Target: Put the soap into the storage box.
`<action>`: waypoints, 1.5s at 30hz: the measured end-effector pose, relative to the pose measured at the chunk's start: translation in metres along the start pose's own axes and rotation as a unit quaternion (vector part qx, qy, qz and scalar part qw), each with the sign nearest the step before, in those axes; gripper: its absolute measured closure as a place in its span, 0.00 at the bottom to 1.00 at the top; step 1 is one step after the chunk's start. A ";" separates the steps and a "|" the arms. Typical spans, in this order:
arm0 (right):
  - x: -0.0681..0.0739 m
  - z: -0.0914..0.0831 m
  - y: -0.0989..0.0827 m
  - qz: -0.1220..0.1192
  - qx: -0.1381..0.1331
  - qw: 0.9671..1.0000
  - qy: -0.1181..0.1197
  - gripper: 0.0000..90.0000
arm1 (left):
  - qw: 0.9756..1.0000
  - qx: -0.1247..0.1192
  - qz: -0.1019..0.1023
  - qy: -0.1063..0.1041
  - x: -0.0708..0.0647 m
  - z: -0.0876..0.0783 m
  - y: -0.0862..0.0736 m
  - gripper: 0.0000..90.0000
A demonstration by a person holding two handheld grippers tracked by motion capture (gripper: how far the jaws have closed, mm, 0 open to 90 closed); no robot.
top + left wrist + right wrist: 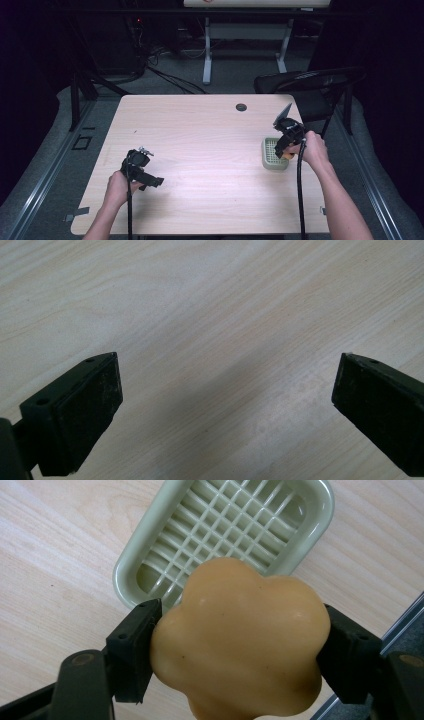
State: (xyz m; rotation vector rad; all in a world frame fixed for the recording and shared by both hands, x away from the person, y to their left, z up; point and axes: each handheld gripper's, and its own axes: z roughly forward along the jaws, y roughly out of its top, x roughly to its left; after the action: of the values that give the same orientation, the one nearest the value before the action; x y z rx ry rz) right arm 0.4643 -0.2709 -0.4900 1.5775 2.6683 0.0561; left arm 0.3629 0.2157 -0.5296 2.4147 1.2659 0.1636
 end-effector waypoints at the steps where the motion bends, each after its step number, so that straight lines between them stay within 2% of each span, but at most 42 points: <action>1: -0.001 0.002 0.002 -0.002 0.005 1.000 0.000 0.30 | 1.000 0.000 0.000 0.000 0.000 0.000 0.000 0.00; 5: 0.000 0.005 0.004 0.004 -0.006 1.000 0.003 0.30 | 1.000 0.000 -0.001 0.000 0.000 0.000 0.000 0.00; 9: 0.001 0.007 0.008 -0.002 -0.005 1.000 0.002 0.30 | 1.000 0.001 0.001 0.000 0.000 0.000 0.000 0.00; 21: 0.003 0.018 0.016 0.001 -0.010 1.000 0.015 0.30 | 1.000 0.001 0.001 0.000 0.000 0.000 0.000 0.00; 26: 0.005 0.022 0.018 -0.005 -0.005 1.000 0.018 0.30 | 1.000 0.001 0.000 0.000 0.000 0.000 0.000 0.00; 45: 0.004 0.035 0.022 -0.012 -0.021 0.999 0.029 0.30 | 1.000 0.002 0.001 0.000 -0.001 0.001 0.000 0.00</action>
State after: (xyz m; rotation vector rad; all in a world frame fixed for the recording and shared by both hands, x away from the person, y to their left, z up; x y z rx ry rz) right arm 0.4832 -0.2562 -0.5236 1.5553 2.7094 0.1567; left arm 0.3626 0.2151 -0.5301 2.4196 1.2645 0.1624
